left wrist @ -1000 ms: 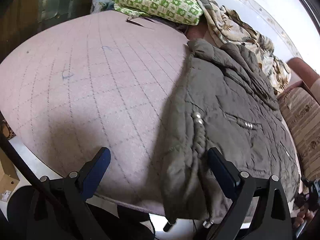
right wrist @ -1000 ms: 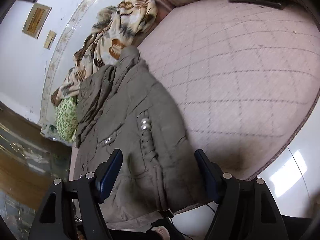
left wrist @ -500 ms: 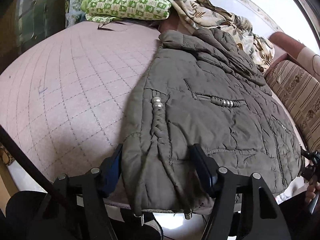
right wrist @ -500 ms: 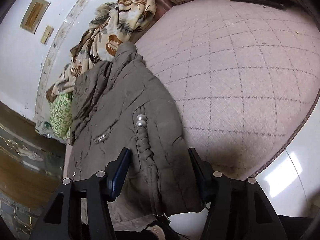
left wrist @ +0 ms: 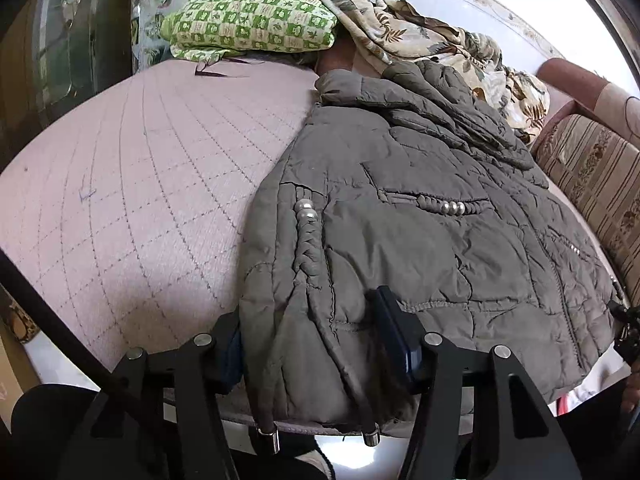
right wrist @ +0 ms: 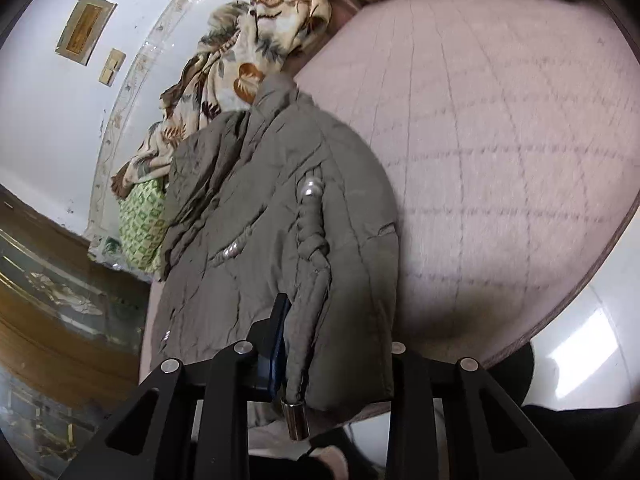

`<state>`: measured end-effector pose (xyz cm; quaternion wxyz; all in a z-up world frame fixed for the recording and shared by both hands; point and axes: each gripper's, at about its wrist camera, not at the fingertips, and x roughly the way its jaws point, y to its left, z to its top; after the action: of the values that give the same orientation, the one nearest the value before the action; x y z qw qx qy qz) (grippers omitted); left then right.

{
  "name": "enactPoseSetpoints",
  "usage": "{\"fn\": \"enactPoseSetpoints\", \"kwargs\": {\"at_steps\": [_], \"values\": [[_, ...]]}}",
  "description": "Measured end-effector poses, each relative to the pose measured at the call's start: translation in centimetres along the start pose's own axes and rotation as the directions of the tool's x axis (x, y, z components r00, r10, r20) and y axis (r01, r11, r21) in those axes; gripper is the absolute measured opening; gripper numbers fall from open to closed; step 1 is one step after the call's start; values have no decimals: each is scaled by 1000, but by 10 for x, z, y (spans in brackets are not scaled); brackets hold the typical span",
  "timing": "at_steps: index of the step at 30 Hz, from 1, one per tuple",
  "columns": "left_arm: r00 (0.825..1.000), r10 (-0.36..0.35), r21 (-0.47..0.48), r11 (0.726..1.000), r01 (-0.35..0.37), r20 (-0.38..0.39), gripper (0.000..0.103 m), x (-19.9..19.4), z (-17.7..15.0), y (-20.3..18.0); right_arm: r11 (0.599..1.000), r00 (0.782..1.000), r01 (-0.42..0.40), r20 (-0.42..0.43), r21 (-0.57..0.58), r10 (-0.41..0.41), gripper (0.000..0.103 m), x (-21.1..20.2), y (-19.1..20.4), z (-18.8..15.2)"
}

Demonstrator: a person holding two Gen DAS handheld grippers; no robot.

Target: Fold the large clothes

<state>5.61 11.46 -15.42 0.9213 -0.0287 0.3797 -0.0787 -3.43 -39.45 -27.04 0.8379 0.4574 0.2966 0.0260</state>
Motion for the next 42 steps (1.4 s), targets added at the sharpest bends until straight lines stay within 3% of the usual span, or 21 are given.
{"fn": "enactPoseSetpoints", "kwargs": {"at_steps": [3,7,8,11,12,13,14,18,23,28,32,36,42], "values": [[1000,12,-17,1000,-12,-2,74,4,-1,0,999,1000,16,-16,29,-16,37,7,-5,1],[999,39,-5,999,-39,5,78,6,-2,-8,998,1000,-10,-21,67,11,42,11,-11,5],[999,34,1,999,-34,10,74,6,-2,-10,997,1000,-18,-23,80,20,42,12,-13,5],[998,47,34,998,-48,46,49,1,-3,-16,997,1000,-17,-24,78,19,42,12,-14,6],[996,61,51,997,-64,62,40,-1,-3,-19,998,1000,-11,-19,68,13,37,11,-13,6],[995,66,59,996,-70,70,36,-2,-3,-19,999,1000,-1,-9,43,2,29,9,-10,5],[995,69,63,995,-73,75,34,-2,-3,-20,1000,1000,8,9,2,-8,27,7,-3,3],[994,79,54,995,-83,75,36,2,-3,-21,989,997,64,53,-131,-57,24,6,20,0],[993,98,49,994,-101,73,50,9,-5,-24,999,999,42,21,-31,-42,25,15,2,2],[992,104,55,993,-108,76,54,11,-4,-26,996,997,67,41,-67,-64,25,15,7,-1],[989,114,95,988,-123,97,38,9,-5,-32,996,997,64,42,-68,-61,25,14,8,-1],[984,134,128,981,-148,116,26,5,-5,-38,985,994,98,63,-142,-89,21,9,21,-2],[983,139,141,978,-156,123,20,-8,6,-41,973,991,85,117,-215,-61,17,-6,39,-4]]}}
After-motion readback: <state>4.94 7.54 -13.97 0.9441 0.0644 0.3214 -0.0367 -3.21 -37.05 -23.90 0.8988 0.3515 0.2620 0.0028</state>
